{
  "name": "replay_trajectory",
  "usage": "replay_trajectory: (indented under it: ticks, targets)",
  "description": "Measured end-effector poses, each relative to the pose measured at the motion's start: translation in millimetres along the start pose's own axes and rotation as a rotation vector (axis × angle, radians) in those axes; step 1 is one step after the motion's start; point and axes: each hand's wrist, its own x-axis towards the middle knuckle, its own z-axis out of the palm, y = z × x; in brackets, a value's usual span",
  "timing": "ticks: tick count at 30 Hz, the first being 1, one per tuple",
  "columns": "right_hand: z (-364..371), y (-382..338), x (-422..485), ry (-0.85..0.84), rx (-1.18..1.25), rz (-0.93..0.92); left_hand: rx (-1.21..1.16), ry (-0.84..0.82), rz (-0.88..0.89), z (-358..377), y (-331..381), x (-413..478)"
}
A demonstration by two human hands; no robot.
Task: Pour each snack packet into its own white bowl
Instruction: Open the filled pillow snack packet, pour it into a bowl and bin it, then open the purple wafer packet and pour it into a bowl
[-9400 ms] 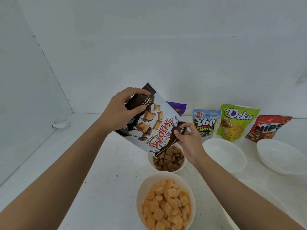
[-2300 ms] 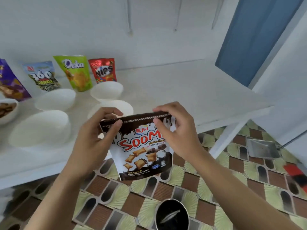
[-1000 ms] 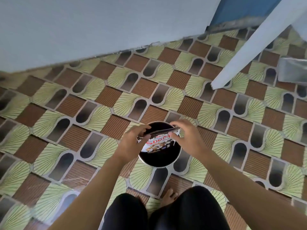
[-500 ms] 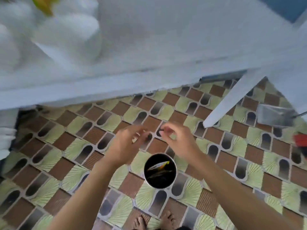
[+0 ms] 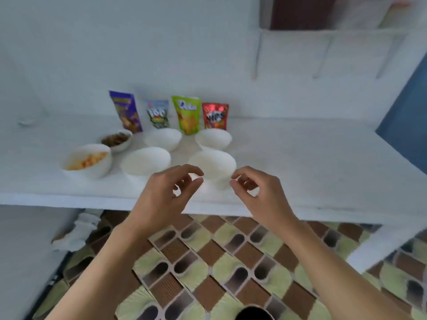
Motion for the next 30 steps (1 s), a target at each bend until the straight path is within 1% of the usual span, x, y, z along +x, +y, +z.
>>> replay_trajectory:
  ticks: [4, 7, 11, 16, 19, 23, 27, 30]
  targets:
    - [33, -34, 48, -0.003, 0.035, -0.1, 0.042, 0.126, -0.001, -59, -34, 12]
    - [69, -56, 87, 0.021, 0.043, -0.159, 0.068, 0.178, -0.011, -101, -70, 20]
    - [125, -76, 135, 0.074, 0.101, -0.167, 0.068, 0.2, -0.011, -149, -125, 36]
    - [187, -90, 189, 0.129, 0.108, -0.142, 0.072, 0.171, -0.013, -195, -188, 66]
    - [216, -94, 217, 0.143, 0.127, -0.134, 0.048, 0.164, -0.02, -211, -219, 87]
    - [247, -91, 263, 0.109, 0.107, -0.117, 0.063, 0.159, -0.042, -220, -262, 116]
    - [280, -76, 316, 0.082, 0.079, -0.097, 0.08, 0.158, -0.065, -221, -309, 154]
    - [307, -58, 361, 0.07, 0.039, -0.117, 0.12, 0.147, -0.094, -220, -346, 190]
